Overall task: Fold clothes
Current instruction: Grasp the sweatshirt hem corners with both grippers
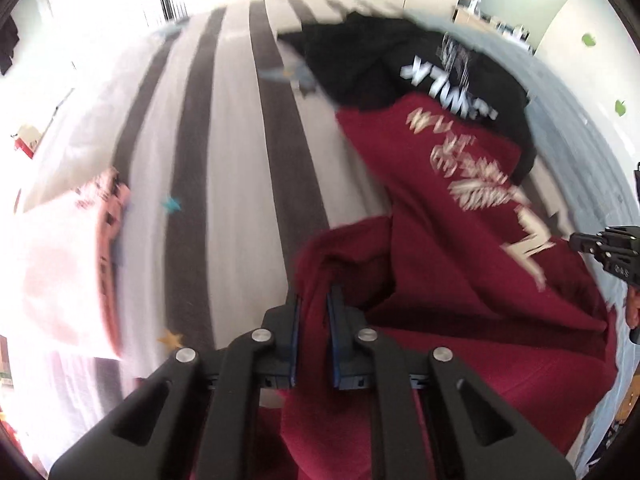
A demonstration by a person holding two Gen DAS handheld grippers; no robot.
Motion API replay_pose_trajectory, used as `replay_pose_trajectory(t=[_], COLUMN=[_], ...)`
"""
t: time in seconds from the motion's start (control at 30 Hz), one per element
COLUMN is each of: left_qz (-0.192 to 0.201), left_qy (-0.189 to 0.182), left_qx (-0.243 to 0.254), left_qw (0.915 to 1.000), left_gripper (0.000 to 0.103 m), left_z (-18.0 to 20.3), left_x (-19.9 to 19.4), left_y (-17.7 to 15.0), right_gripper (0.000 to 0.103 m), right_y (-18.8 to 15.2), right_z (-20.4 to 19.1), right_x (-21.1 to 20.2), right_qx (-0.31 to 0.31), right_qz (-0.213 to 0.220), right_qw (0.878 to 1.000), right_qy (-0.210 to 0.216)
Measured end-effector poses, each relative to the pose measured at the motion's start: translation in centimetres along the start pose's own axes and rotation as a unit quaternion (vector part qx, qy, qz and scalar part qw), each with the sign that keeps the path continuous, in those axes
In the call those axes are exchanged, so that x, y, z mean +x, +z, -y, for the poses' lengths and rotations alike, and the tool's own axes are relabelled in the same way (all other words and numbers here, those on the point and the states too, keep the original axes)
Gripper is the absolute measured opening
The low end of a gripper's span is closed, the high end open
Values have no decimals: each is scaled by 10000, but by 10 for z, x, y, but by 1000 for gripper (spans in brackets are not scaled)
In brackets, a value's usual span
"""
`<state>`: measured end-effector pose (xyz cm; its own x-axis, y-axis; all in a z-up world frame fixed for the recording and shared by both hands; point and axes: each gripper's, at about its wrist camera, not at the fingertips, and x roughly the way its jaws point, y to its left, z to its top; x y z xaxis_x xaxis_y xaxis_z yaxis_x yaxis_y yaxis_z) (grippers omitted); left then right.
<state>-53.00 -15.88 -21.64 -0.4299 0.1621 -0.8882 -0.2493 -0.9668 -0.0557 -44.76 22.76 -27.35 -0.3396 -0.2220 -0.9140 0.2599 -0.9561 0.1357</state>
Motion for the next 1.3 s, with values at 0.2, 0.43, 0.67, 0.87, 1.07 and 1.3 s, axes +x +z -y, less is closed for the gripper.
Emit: replay_pose_trajectory(t=[0.2,0.43,0.67,0.87,1.07,1.3], left_qz=[8,-461,523,163,-417,-618], left_qy=[173,341,431,158,-174,-424], left_qx=[-293,-876,-1390,-1666,-2310,-2743], left_qw=[9994,9945,9880,9858,9719,9587], left_gripper=[9,15,48,63,63,63], left_z=[-24,-39,-22,0,9,6], left_x=[-33,-14,-91,-133,-122,-84], left_y=[-7,-45,-93,-214,-290,-306], right_gripper=[0,0,13,32,32,34], right_y=[3,-23,-80,-179,-258,-290], right_z=[63,115,55,-29,-81,-81], right_x=[-64,-49,-114,-132,-111,-84], right_qx=[870,1744,1472,1342,1842,2919], right_qz=[764,209,663,374,-306,-398], right_qw=[9904,9779,9869,9862,9728,9426], right_qy=[-758,-1135,51,899,1372,1570])
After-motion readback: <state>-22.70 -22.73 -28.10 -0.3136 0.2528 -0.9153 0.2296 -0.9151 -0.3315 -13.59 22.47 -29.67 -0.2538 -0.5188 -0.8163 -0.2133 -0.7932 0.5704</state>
